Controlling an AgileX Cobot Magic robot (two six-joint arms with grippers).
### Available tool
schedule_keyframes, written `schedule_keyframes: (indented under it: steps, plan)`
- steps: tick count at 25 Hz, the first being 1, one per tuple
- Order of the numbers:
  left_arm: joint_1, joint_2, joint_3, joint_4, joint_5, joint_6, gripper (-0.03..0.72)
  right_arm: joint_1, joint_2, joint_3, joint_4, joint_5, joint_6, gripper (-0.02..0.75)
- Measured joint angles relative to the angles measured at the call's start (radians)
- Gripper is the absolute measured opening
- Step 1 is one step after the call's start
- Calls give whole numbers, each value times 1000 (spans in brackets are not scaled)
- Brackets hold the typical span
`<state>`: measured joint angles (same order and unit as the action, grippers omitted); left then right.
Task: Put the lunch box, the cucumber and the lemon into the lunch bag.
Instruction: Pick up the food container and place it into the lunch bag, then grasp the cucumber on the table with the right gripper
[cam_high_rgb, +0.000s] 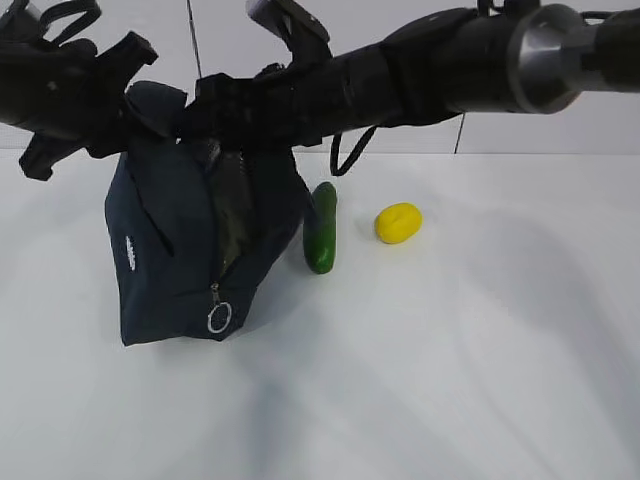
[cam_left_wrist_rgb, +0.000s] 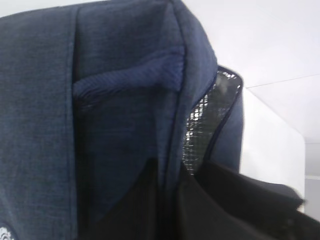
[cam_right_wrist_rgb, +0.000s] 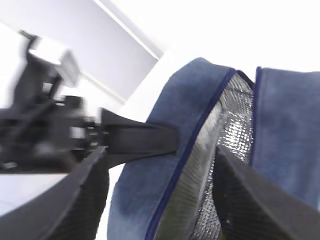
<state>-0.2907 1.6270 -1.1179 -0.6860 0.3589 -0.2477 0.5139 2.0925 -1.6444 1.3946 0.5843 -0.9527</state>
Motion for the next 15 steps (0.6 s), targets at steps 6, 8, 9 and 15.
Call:
schedule_keyframes:
  steps: [6, 8, 9, 15]
  plan:
    - [41, 0, 0, 61, 50, -2, 3, -60, -84, -6, 0, 121, 2, 508]
    - [43, 0, 0, 94, 58, -2, 3, -84, -107, -6, 0, 165, 4, 508]
    - [43, 0, 0, 115, 60, -2, 3, -98, -116, -6, -1, 189, 5, 508]
    - [43, 0, 0, 202, 95, -4, 3, -192, -144, -9, -46, 363, 91, 508]
